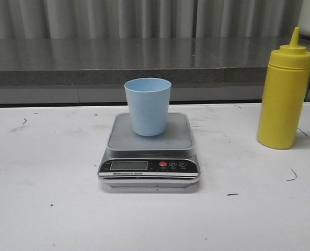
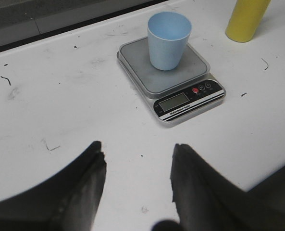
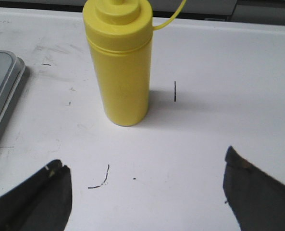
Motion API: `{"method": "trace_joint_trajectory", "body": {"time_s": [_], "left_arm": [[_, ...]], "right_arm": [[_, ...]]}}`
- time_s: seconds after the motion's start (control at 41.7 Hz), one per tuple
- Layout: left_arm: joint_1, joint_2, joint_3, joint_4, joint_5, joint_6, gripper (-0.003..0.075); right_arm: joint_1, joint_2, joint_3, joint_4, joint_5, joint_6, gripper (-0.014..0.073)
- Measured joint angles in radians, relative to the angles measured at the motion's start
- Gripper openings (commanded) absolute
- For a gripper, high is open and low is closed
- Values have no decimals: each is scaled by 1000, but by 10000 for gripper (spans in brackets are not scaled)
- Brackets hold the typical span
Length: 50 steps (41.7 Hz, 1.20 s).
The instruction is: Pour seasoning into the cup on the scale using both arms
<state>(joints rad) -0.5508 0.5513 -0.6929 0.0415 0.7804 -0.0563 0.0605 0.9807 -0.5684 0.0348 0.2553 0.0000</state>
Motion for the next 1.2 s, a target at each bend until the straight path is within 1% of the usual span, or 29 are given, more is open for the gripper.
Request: {"method": "trace_joint_trajectory", "body": {"time_s": [0.168,0.288,0.384,0.576,0.84,0.984,1.2], "left_arm": [[0,0,0,0,0,0,313],[0,0,0,0,0,0,313],[0,0,0,0,0,0,313],[0,0,0,0,0,0,313],[0,0,0,0,0,0,313],[0,0,0,0,0,0,313],[0,0,0,0,0,0,313]], "right_arm": [[41,156,15,0,-187,0,655],[60,279,35,0,-371,0,655],[60,365,42,0,-532,0,655],[60,539,43,1,-810,0,655],[60,719,43,44,-1102,0,655],[60,793,9,56,-1171,0,655],[60,891,-87,61,-1191,0,655]]}}
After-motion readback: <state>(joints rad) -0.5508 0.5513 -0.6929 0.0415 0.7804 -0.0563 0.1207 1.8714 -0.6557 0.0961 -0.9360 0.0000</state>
